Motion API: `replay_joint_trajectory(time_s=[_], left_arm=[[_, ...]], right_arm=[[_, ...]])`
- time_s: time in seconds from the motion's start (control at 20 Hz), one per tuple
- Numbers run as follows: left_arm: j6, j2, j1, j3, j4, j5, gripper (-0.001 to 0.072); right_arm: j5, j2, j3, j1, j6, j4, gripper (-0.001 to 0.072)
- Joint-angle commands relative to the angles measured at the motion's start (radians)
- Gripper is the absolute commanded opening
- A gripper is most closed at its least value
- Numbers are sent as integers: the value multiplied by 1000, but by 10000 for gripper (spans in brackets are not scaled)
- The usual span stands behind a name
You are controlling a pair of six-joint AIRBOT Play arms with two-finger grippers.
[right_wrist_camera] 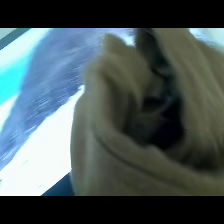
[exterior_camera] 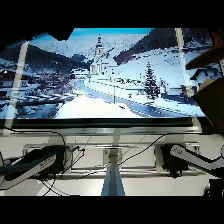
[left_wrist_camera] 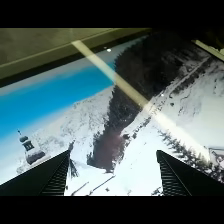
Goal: Fold the clothes and pants, and hang the long-sleeved shirts on hangers.
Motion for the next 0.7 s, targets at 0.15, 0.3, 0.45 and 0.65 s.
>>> replay_joint_trajectory(time_s=[0.15,0.3,0.45,0.65], left_arm=[[0,15,1,0,0,-1,592],[0,15,1,0,0,-1,592],[0,15,1,0,0,-1,592],[0,15,1,0,0,-1,592]], right_arm=[[132,26,-56,-321,140,-154,12],[187,26,-157,-397,140,-163,13],[247,26,-266,-419,143,-177,12],[253,26,-286,-419,143,-196,96]])
